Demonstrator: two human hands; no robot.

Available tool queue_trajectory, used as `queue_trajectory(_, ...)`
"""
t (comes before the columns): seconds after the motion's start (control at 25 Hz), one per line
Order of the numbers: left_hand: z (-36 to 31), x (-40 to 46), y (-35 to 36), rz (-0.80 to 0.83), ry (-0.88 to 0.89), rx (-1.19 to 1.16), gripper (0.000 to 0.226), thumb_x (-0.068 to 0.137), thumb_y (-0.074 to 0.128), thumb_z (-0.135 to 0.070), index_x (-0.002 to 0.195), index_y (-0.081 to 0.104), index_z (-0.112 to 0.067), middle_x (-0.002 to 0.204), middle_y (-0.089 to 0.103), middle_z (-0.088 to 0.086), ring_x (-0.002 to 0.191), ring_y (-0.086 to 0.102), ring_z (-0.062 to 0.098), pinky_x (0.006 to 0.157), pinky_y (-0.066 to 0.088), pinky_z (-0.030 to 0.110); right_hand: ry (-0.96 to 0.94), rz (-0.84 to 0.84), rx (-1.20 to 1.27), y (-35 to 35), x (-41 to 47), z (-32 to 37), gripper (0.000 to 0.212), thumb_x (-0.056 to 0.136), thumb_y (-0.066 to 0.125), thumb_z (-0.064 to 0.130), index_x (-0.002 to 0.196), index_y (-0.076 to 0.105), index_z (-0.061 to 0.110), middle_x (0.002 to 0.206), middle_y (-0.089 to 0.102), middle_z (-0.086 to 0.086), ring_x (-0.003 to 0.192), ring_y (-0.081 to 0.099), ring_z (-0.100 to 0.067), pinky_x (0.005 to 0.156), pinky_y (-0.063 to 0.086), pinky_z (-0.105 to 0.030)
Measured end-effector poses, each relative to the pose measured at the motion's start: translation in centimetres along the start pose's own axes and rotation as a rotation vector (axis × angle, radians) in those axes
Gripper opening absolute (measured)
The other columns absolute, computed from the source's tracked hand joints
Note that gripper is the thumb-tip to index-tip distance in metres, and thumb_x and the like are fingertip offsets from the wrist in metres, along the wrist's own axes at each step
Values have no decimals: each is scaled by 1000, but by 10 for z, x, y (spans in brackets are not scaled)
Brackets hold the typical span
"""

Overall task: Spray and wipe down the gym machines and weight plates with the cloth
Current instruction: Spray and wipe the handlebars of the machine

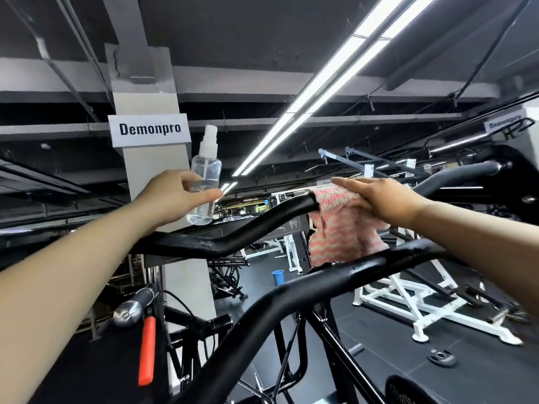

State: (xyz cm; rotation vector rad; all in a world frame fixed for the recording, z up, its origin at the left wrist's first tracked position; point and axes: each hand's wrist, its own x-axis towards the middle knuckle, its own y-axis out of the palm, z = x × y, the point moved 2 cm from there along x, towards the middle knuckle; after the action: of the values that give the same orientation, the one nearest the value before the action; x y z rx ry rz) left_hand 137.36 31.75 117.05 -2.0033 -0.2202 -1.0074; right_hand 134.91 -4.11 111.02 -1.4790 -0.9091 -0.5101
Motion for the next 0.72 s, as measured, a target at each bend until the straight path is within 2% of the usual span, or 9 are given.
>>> queue_trajectory(0.08, 11, 4, -19, -45, 17, 257, 47, 70, 67, -61, 104, 64, -29, 103, 61, -3, 92, 54, 20, 79, 44, 32, 18, -20, 40, -1, -7, -2, 53, 93, 33, 45, 145, 31, 32, 139, 51, -6, 119, 55, -28, 98, 39, -31)
queue_trajectory(0.2, 39, 5, -39, -15, 6, 612, 53, 65, 59, -73, 100, 61, -33, 98, 62, -3, 86, 52, 20, 79, 47, 34, 57, 17, 34, 4, -17, -17, 49, 99, 40, 23, 147, 27, 25, 143, 45, -6, 121, 54, -29, 101, 38, -31)
queue_trajectory(0.28, 50, 4, -44, 9, -33, 627, 65, 52, 49, -82, 94, 59, -33, 95, 61, -2, 87, 55, 22, 80, 48, 36, 186, 86, 22, 11, -31, -43, 50, 99, 44, 15, 146, 30, 23, 143, 45, -8, 120, 54, -30, 100, 38, -31)
queue_trajectory(0.4, 55, 6, -38, 8, -41, 493, 62, 41, 45, -84, 79, 53, -37, 103, 66, -1, 92, 58, 23, 81, 48, 36, 322, 172, 88, 13, -53, -69, 47, 94, 50, 5, 140, 41, 14, 148, 38, -6, 133, 42, -26, 104, 26, -20)
queue_trajectory(0.48, 55, 8, -36, 48, -38, 456, 65, 39, 47, -89, 78, 54, -37, 103, 65, -3, 89, 55, 19, 82, 47, 35, 379, 113, 109, 16, -51, -68, 35, 97, 47, 16, 130, 55, 6, 140, 48, -11, 126, 50, -28, 100, 33, -23)
queue_trajectory(0.6, 52, 6, -36, 66, -37, 467, 79, 29, 39, -100, 74, 55, -37, 88, 62, -8, 87, 55, 19, 80, 47, 34, 493, -37, 340, 11, -29, -53, 48, 97, 42, 45, 115, 66, 8, 118, 63, -17, 113, 57, -32, 100, 41, -36)
queue_trajectory(0.64, 50, 4, -37, 63, -39, 474, 77, 30, 40, -99, 74, 56, -37, 85, 60, -8, 85, 55, 19, 79, 47, 34, 529, -45, 422, 12, -21, -49, 51, 89, 50, 53, 106, 68, 8, 111, 66, -16, 108, 58, -31, 98, 44, -35)
queue_trajectory(0.68, 48, 2, -37, 63, -48, 478, 72, 36, 45, -97, 74, 57, -37, 84, 60, -7, 85, 54, 19, 79, 47, 34, 556, -33, 489, 13, -14, -47, 49, 78, 57, 55, 91, 67, 8, 97, 68, -11, 97, 60, -28, 89, 47, -27)
queue_trajectory(0.72, 48, 0, -38, 57, -65, 488, 64, 44, 51, -92, 76, 58, -36, 86, 60, -6, 85, 54, 19, 79, 47, 34, 563, -9, 501, 14, -3, -40, 38, 71, 62, 50, 76, 60, 12, 79, 64, -2, 82, 59, -21, 75, 47, -20)
